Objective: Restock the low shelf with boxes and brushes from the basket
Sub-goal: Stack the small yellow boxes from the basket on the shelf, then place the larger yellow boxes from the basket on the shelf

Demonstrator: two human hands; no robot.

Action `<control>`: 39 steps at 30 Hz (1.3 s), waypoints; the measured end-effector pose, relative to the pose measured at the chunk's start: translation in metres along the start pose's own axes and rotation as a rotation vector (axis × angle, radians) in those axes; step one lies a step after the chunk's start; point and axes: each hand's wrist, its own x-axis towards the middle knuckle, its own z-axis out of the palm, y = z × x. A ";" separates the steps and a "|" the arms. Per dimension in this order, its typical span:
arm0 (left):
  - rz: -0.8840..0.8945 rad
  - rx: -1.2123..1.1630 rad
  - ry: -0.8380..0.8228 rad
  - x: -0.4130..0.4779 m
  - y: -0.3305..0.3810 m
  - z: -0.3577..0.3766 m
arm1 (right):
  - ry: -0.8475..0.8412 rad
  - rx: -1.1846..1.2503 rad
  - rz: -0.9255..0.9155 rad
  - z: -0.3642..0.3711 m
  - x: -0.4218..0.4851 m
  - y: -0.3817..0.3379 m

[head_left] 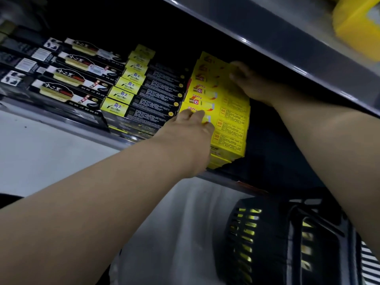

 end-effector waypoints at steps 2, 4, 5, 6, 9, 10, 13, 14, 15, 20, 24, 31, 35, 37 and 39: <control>0.021 0.018 0.002 0.002 -0.002 0.004 | -0.012 0.039 -0.003 0.001 -0.002 -0.002; 0.016 0.030 -0.005 0.004 -0.003 0.005 | -0.028 0.044 0.007 0.002 -0.002 -0.002; 0.011 0.037 -0.002 0.004 -0.002 0.004 | -0.032 0.024 0.013 0.002 -0.002 -0.002; 0.007 0.033 0.001 0.003 -0.002 0.003 | -0.034 0.002 0.017 0.002 -0.001 -0.001; 0.000 0.015 0.019 0.002 -0.001 0.004 | -0.023 -0.074 0.031 0.002 0.000 -0.004; 0.003 0.015 0.019 0.002 -0.001 0.004 | -0.021 -0.088 0.037 0.002 0.001 -0.004; -0.009 -0.017 0.028 0.002 -0.001 0.002 | 0.023 -0.158 0.062 0.002 -0.003 -0.009; -0.015 -0.039 0.037 0.001 0.000 0.000 | 0.046 -0.186 0.075 0.002 -0.008 -0.011; -0.016 -0.058 0.056 0.000 0.001 -0.002 | 0.064 -0.206 0.086 0.002 -0.014 -0.016; 0.070 -0.213 0.204 -0.010 0.019 -0.017 | 0.003 -0.261 0.086 -0.011 -0.084 -0.047; 0.260 -0.274 0.292 -0.026 0.047 -0.025 | 0.078 -0.195 -0.134 -0.031 -0.182 -0.054; 0.609 -0.212 0.280 -0.050 0.117 -0.015 | 0.274 0.152 -0.127 -0.043 -0.312 -0.007; 0.795 -0.082 0.153 -0.058 0.160 0.003 | 0.341 0.293 -0.039 -0.032 -0.354 0.040; 0.831 -0.040 0.081 -0.062 0.177 0.013 | 0.297 0.280 0.049 -0.021 -0.367 0.068; 0.830 0.003 0.012 -0.062 0.193 0.022 | 0.151 0.195 0.140 -0.004 -0.378 0.096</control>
